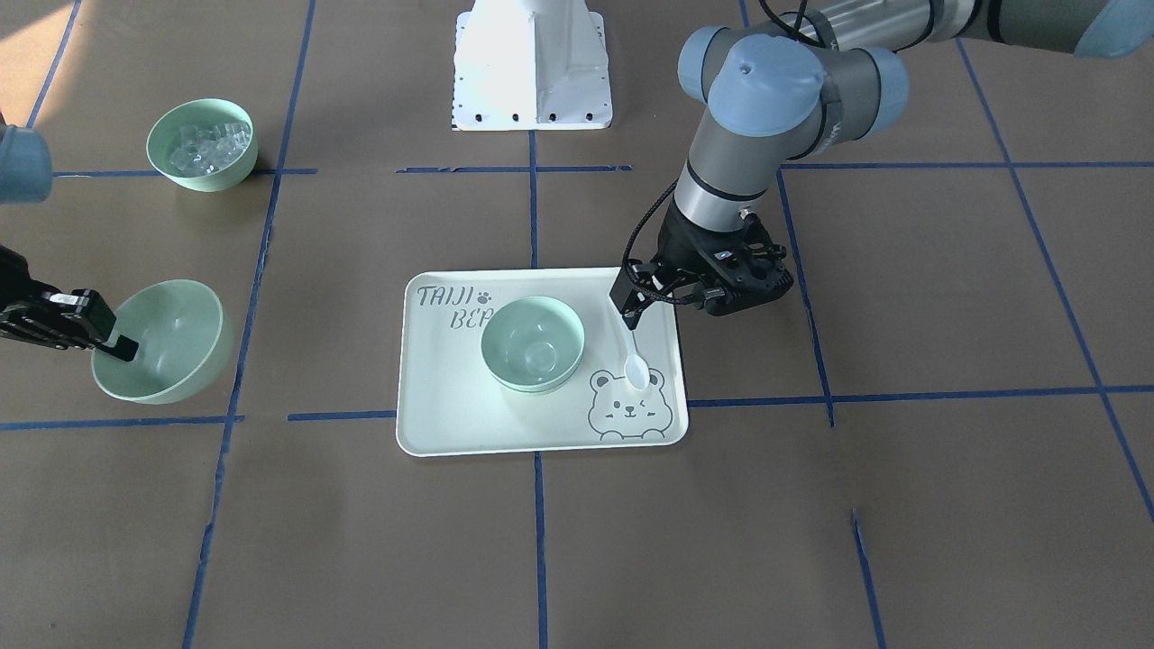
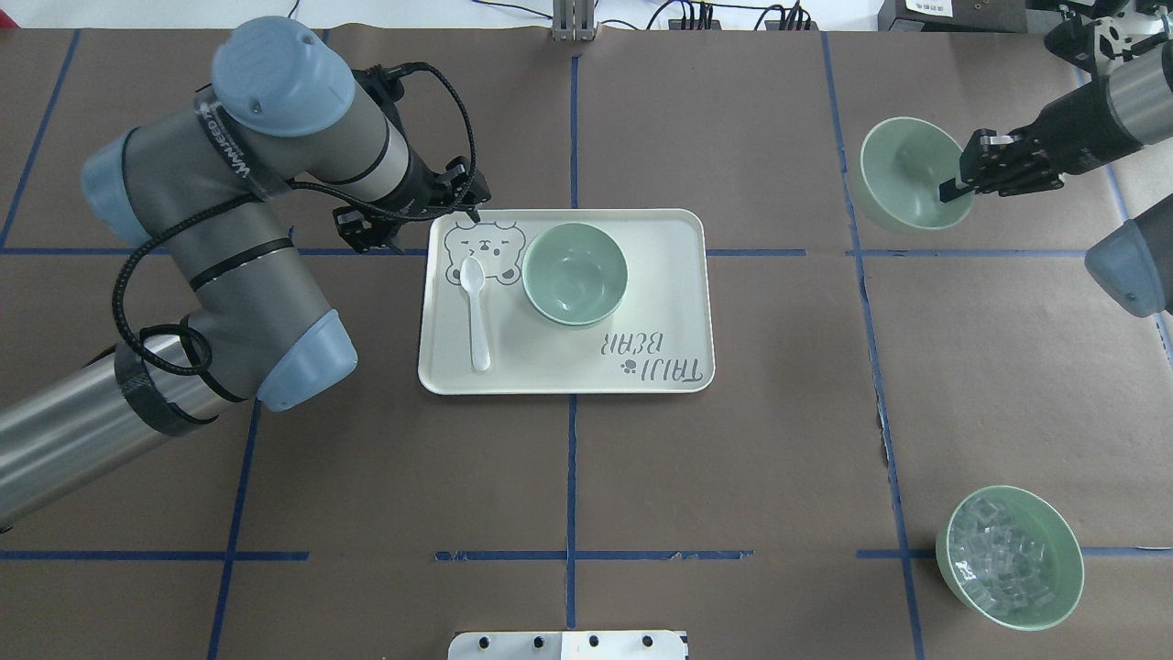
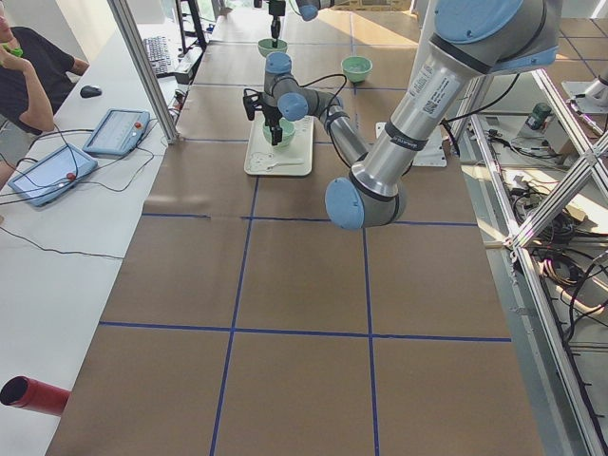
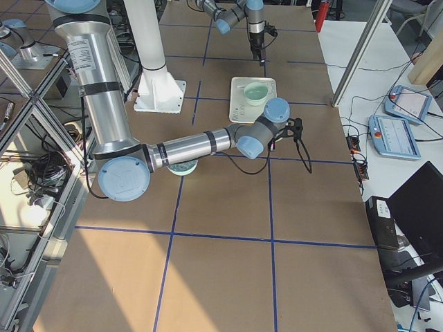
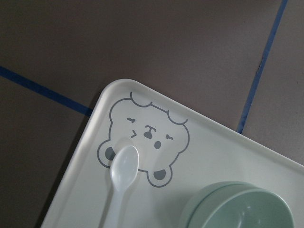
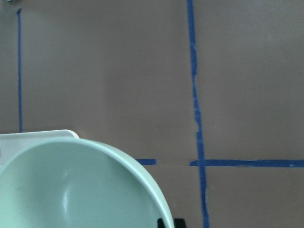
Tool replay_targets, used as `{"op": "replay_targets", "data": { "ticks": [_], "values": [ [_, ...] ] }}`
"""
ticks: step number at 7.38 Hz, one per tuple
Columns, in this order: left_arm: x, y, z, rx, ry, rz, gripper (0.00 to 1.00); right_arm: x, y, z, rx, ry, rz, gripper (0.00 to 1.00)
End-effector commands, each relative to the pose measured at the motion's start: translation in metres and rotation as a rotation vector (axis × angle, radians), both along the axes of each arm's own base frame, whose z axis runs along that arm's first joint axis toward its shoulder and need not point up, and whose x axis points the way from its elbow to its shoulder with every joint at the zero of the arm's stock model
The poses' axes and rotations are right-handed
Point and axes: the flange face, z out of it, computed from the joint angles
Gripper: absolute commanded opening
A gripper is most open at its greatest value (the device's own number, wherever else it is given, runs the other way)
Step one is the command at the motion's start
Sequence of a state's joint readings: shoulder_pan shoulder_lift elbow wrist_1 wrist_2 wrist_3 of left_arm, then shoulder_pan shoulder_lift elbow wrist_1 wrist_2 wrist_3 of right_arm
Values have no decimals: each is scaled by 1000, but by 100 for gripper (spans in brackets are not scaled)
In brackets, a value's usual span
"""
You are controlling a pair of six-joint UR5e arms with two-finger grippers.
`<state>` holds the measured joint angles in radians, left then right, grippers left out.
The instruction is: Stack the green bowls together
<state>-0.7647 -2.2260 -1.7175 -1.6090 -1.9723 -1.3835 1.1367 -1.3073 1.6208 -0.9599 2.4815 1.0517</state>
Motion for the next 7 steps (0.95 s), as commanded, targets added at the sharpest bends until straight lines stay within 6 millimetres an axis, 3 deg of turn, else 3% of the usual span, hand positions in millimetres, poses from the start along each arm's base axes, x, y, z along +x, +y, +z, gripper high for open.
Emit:
{"op": "replay_targets", "data": {
  "ticks": [1, 2, 3, 5, 7],
  "values": [
    [-79, -12, 11, 89, -119, 49, 100, -63, 16, -76, -19, -64, -21, 0],
    [-102, -19, 17, 125, -148, 69, 100, -107, 29, -100, -7, -57, -28, 0],
    [-123, -27, 36, 131, -161, 94, 100, -143, 35, -128, -15, -2, -16, 0],
    [-156, -35, 69, 162, -194, 145, 100, -200, 55, -191, -35, 103, -14, 0],
    [-193, -41, 95, 198, -237, 169, 100, -235, 64, -205, -8, 136, -6, 0]
  ]
}}
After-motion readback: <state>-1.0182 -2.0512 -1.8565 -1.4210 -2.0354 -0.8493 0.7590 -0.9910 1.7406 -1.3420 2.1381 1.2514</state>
